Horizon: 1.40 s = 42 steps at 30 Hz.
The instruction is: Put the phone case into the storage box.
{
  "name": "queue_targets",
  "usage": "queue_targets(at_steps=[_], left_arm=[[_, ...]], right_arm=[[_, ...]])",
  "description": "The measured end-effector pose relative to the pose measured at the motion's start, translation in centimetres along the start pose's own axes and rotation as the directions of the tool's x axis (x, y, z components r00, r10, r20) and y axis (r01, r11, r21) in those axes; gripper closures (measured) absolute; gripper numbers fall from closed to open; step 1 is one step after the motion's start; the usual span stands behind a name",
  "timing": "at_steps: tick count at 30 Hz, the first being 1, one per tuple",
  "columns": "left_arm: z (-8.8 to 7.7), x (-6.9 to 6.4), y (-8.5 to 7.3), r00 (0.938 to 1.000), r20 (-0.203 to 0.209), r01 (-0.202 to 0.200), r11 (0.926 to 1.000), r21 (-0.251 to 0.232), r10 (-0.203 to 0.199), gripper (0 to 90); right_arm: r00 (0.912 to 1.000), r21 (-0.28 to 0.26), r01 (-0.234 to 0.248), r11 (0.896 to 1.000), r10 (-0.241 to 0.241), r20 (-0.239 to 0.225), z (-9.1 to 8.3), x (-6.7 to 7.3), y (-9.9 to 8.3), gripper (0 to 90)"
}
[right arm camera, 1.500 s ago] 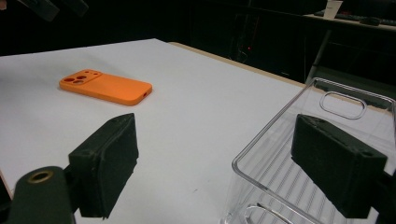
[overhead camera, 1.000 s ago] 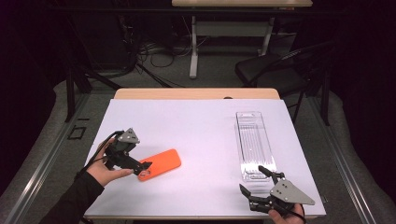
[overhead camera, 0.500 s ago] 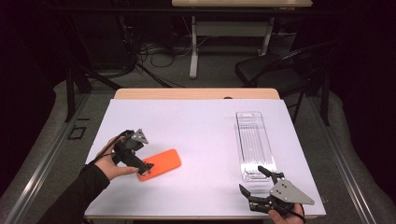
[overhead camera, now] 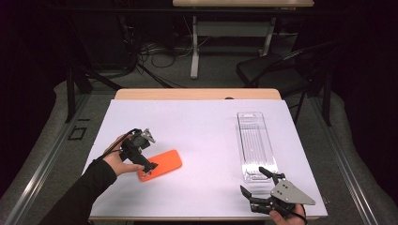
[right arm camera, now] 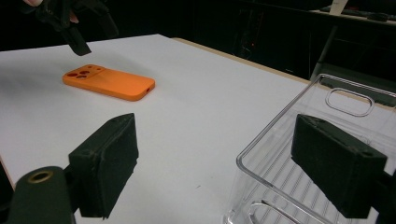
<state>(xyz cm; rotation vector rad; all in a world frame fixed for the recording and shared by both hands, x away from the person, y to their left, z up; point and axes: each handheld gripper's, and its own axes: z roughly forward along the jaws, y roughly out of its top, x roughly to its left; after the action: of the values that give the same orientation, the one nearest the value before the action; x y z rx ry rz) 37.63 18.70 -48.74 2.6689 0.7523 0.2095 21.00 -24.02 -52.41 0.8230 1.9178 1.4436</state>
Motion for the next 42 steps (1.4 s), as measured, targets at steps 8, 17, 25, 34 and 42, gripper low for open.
queue_targets(at_steps=[8,17,25,34,42], left_arm=[[1.0,0.0,0.6,0.9997,-0.005,-0.024,0.9989,0.041,0.024,0.7],[2.2,-0.6,1.3,0.9981,0.007,-0.061,0.9942,0.088,0.061,1.2],[3.1,-0.9,1.5,0.9964,0.016,-0.085,0.9876,0.132,0.083,3.1],[3.8,-1.0,1.6,0.9953,0.034,-0.095,0.9811,0.168,0.091,6.5],[4.4,-1.2,1.8,0.994,0.046,-0.106,0.9747,0.197,0.099,7.6]], right_arm=[[1.0,0.006,0.001,1.0,-0.001,-0.004,0.1,0.0,0.0,14.3],[1.0,0.009,0.002,1.0,-0.002,-0.007,0.1,0.0,-0.1,14.3],[0.9999,0.012,0.003,1.0,-0.002,-0.011,0.1,0.0,-0.1,14.2],[0.9999,0.016,0.001,1.0,-0.001,-0.017,0.2,0.1,-0.1,14.3],[0.9998,0.019,0.0,1.0,0.001,-0.019,0.2,0.1,-0.1,14.3]])
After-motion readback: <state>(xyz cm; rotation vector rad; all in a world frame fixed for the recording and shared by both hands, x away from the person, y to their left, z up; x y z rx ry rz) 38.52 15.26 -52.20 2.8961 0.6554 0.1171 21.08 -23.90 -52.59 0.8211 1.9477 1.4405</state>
